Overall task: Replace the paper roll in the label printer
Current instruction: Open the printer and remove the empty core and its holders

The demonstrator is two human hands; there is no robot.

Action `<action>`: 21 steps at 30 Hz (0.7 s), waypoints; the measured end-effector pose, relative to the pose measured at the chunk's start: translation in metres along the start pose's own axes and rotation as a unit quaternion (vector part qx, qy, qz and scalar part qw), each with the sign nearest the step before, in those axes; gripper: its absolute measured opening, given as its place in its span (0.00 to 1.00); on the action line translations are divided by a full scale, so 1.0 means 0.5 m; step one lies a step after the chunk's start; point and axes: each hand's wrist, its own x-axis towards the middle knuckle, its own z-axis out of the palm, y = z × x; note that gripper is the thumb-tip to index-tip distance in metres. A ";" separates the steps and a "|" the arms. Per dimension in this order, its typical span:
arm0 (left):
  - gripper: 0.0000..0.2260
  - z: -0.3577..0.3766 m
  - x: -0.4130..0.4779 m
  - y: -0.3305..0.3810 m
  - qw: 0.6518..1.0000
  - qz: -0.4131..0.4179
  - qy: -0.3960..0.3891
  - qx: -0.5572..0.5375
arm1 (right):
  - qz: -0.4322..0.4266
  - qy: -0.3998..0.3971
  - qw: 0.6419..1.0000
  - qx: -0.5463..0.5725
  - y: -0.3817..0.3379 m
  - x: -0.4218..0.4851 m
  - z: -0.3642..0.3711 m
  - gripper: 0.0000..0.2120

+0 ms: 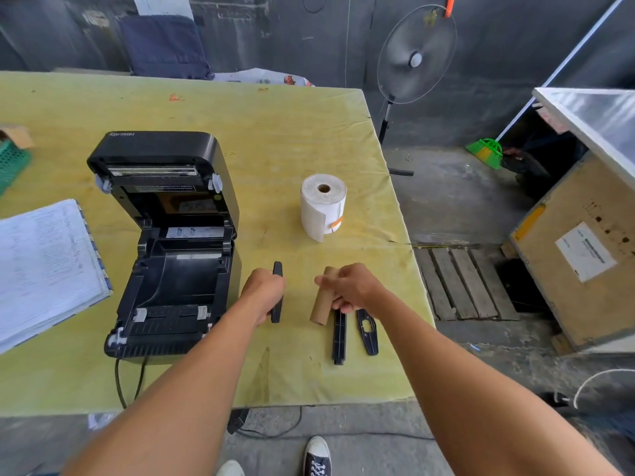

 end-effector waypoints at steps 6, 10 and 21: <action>0.06 -0.015 -0.021 -0.048 0.983 0.029 0.054 0.176 | 0.002 -0.022 0.988 -0.155 -0.011 -0.001 0.063 0.20; 0.05 -0.021 -0.021 -0.077 0.982 0.015 0.053 0.182 | -0.011 -0.006 0.973 -0.230 -0.011 -0.006 0.086 0.16; 0.18 -0.009 -0.021 -0.110 0.935 0.095 0.074 0.334 | -0.038 0.050 0.964 -0.257 -0.004 -0.007 0.110 0.13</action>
